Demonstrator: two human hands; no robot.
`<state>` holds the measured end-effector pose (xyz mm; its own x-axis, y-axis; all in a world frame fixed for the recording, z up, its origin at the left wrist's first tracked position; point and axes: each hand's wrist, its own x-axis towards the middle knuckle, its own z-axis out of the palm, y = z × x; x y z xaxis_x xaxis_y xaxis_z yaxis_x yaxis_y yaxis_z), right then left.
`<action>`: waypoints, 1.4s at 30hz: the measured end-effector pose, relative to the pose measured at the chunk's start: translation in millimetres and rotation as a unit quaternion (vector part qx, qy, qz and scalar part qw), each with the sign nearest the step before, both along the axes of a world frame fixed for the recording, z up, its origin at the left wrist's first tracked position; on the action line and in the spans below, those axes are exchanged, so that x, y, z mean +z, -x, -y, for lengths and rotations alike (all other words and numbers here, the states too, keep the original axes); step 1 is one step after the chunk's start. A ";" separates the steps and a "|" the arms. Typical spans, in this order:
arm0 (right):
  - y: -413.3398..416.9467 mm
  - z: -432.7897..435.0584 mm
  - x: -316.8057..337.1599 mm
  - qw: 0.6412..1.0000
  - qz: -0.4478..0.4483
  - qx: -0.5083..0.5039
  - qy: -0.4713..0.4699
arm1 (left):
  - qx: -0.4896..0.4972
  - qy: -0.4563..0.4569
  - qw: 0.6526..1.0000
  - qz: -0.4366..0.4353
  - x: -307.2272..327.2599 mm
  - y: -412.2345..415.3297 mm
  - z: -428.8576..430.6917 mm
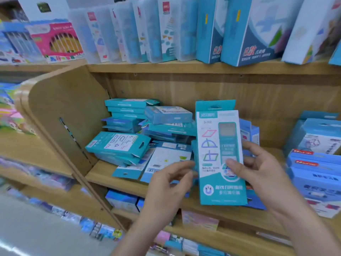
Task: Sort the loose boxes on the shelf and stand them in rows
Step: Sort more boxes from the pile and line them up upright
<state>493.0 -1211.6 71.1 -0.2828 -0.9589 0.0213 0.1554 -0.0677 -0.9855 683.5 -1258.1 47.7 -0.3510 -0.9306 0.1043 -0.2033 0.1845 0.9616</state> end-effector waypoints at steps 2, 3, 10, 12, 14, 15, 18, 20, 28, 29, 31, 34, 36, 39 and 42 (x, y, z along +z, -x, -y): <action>-0.7 -3.6 -6.7 0.999 -0.014 -0.032 -0.001 | 0.044 0.130 0.983 0.119 -22.4 -20.4 3.7; -1.1 -5.0 -10.1 0.999 -0.021 -0.045 -0.003 | 0.042 0.194 0.961 0.193 -31.5 -30.9 7.7; -14.6 -4.6 -28.0 0.995 -0.060 -0.069 -0.032 | -0.010 0.241 0.893 0.379 -51.8 -63.2 25.5; -23.0 -3.8 -30.0 0.997 -0.059 -0.053 -0.020 | -0.003 0.239 0.903 0.356 -40.4 -69.8 33.3; -31.6 -2.7 -31.8 0.997 -0.068 -0.038 -0.011 | 0.052 0.256 0.905 0.337 -27.1 -78.8 50.3; -35.5 -1.8 -33.4 0.996 -0.078 -0.034 -0.006 | 0.086 0.270 0.894 0.347 -22.5 -83.8 63.3; -45.6 0.3 -40.3 0.995 -0.093 -0.026 0.003 | 0.139 0.260 0.840 0.455 -18.3 -87.3 107.8; -49.9 1.5 -42.6 0.996 -0.092 -0.018 -0.003 | 0.136 0.233 0.815 0.512 -23.8 -82.4 124.5; -49.8 10.4 -41.9 0.998 -0.058 -0.032 -0.001 | 0.228 0.337 0.846 0.344 -8.8 -94.4 130.4; -49.3 11.8 -39.1 0.998 -0.047 -0.029 0.003 | 0.256 0.333 0.862 0.282 2.0 -99.2 125.1; -48.1 15.5 -32.0 0.999 -0.039 -0.019 0.011 | 0.295 0.355 0.875 0.147 32.7 -109.9 111.0; -47.9 24.1 -17.2 0.998 -0.050 -0.010 0.037 | 0.320 0.345 0.882 -0.009 83.4 -117.5 82.4; -48.6 29.2 -4.0 0.995 -0.078 -0.002 0.066 | 0.304 0.260 0.908 -0.124 107.2 -112.8 66.7; -45.5 35.2 14.1 0.985 -0.129 0.026 0.109 | 0.236 0.100 0.931 -0.262 127.1 -101.2 50.5; -39.8 38.8 23.5 0.969 -0.214 0.029 0.120 | 0.169 0.009 0.944 -0.282 127.7 -88.0 46.3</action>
